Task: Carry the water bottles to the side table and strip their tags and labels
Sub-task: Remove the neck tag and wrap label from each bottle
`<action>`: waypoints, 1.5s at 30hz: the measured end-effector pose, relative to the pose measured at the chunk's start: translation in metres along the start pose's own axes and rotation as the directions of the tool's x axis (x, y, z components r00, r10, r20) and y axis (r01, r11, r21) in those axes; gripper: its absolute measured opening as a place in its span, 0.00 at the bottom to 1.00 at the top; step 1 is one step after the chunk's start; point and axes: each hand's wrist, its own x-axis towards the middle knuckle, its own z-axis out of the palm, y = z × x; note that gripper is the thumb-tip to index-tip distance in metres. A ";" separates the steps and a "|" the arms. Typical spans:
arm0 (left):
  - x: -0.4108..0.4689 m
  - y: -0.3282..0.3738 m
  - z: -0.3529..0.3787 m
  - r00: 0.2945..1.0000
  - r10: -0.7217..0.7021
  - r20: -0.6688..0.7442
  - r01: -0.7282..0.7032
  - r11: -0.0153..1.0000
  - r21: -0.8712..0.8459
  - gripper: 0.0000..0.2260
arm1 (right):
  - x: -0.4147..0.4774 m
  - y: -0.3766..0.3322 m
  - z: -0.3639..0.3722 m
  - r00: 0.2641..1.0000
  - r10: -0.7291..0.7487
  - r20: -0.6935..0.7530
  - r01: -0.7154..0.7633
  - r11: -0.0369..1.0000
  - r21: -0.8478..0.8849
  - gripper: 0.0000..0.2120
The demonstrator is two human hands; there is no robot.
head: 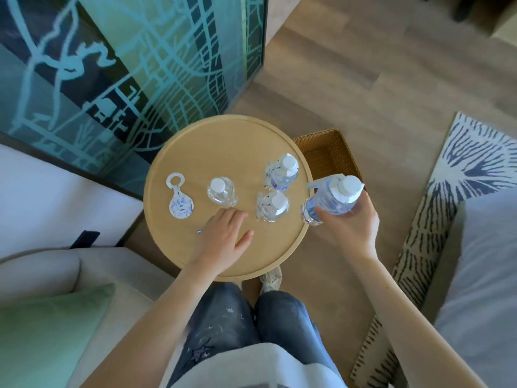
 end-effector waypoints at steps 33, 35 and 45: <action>0.041 0.123 -0.294 0.891 0.028 -0.452 -0.392 0.548 -0.739 0.18 | -0.001 -0.409 -0.071 0.616 -0.780 0.110 0.673 0.593 0.442 0.09; 0.042 0.127 -0.298 0.887 0.003 -0.462 -0.393 0.528 -0.752 0.16 | -0.001 -0.413 -0.069 0.623 -0.775 0.104 0.663 0.594 0.455 0.08; 0.050 0.132 -0.286 0.878 -0.029 -0.477 -0.374 0.578 -0.725 0.21 | -0.011 -0.386 -0.053 0.706 -0.698 0.118 0.523 0.627 0.577 0.17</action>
